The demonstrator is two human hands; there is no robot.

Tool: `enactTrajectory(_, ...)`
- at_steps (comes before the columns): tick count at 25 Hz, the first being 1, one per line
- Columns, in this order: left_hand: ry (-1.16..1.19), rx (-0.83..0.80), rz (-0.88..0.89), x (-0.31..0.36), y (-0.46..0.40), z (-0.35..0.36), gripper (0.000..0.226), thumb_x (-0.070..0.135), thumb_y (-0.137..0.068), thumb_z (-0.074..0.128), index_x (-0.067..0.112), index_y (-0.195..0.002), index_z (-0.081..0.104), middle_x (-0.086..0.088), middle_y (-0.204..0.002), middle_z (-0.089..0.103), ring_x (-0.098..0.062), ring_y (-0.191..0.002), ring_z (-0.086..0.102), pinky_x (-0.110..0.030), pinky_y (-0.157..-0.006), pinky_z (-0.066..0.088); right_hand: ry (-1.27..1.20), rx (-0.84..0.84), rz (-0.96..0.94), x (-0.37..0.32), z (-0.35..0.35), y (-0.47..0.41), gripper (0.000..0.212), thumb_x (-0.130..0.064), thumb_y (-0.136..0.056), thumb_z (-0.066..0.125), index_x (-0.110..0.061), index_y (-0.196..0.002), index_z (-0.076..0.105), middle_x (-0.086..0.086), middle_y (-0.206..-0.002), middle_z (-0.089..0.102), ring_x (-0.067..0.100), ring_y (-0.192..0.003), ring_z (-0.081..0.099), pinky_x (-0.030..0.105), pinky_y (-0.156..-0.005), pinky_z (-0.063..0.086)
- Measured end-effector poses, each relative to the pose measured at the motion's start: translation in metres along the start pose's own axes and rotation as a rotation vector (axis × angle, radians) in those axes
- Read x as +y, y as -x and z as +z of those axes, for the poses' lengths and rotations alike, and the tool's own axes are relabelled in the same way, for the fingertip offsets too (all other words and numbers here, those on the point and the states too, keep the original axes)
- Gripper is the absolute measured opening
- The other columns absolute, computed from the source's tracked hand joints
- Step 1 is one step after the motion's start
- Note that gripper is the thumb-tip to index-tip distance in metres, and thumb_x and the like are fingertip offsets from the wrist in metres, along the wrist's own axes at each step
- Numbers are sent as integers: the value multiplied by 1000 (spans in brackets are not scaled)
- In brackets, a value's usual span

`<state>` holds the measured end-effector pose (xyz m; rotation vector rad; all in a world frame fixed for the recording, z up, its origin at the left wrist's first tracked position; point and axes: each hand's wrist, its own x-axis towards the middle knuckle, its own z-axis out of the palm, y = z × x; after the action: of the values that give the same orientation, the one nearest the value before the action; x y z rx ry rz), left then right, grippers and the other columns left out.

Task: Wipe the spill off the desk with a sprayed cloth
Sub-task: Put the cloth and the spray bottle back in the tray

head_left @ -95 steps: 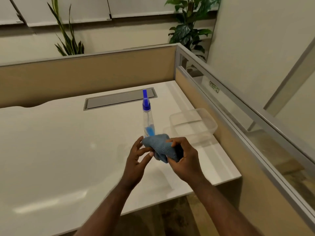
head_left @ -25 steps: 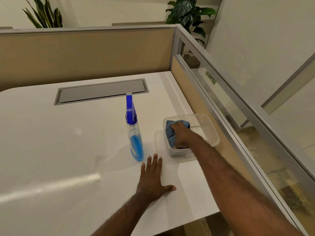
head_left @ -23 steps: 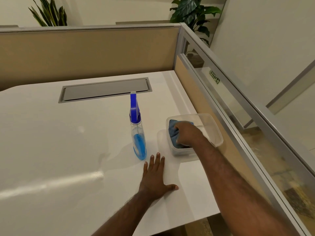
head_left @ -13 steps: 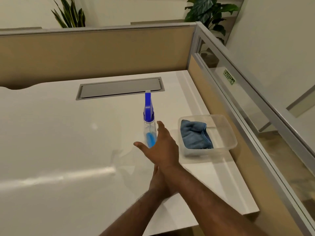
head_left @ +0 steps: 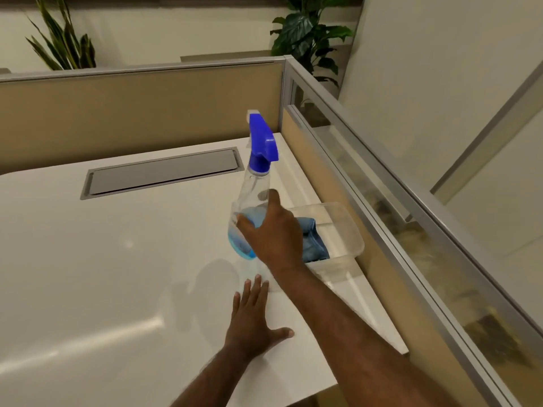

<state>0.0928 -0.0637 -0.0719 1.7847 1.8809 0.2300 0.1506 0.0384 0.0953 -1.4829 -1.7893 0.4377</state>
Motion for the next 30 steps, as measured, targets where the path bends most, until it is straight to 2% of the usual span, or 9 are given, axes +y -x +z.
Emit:
enactTrajectory(3, -16, -18, -17, 4, 1, -6, 126, 87, -60, 53, 26, -152, -9, 6, -160, -19, -17, -146, -21, -40, -116, -12, -41, 89, 18, 20, -44, -23, 63, -44, -80, 71, -16, -129, 41, 6, -112, 67, 20, -93, 66, 22, -70, 45)
enactTrajectory(9, 32, 17, 26, 4, 4, -8, 126, 87, -60, 53, 24, -152, -6, 4, -161, -15, -16, -146, -19, -39, -115, -12, 51, 231, 96, 88, -91, -35, 62, -36, -81, 73, -11, -129, 42, 12, -117, 66, 24, -98, 67, 26, -71, 50)
enactTrajectory(14, 33, 18, 30, 3, 5, -9, 126, 84, -60, 57, 23, -153, -1, 3, -162, -12, -16, -146, -18, -39, -117, -9, 132, 196, 156, 132, -87, -29, 62, -39, -80, 73, -12, -127, 43, 11, -116, 67, 26, -97, 68, 35, -75, 56)
enactTrajectory(18, 38, 20, 17, 5, 6, -11, 127, 85, -58, 58, 24, -153, 1, 5, -162, -9, -15, -147, -15, -37, -117, -8, 193, 98, 202, 151, -73, -26, 62, -36, -80, 74, -12, -128, 42, 14, -117, 66, 30, -100, 67, 40, -78, 57)
enactTrajectory(22, 32, 26, 6, 6, 5, -12, 128, 86, -56, 60, 25, -153, 4, 5, -163, -7, -15, -148, -13, -38, -118, -6, 156, 81, 247, 161, -65, -23, 61, -32, -80, 75, -10, -128, 43, 14, -123, 63, 30, -108, 64, 42, -86, 55)
enactTrajectory(30, 1, 12, -21, 12, 4, -18, 130, 86, -52, 62, 25, -153, 8, 5, -163, -3, -15, -149, -10, -38, -119, -4, 75, 79, 278, 165, -74, -10, 59, -33, -76, 77, -9, -122, 49, 13, -124, 63, 29, -111, 63, 39, -89, 53)
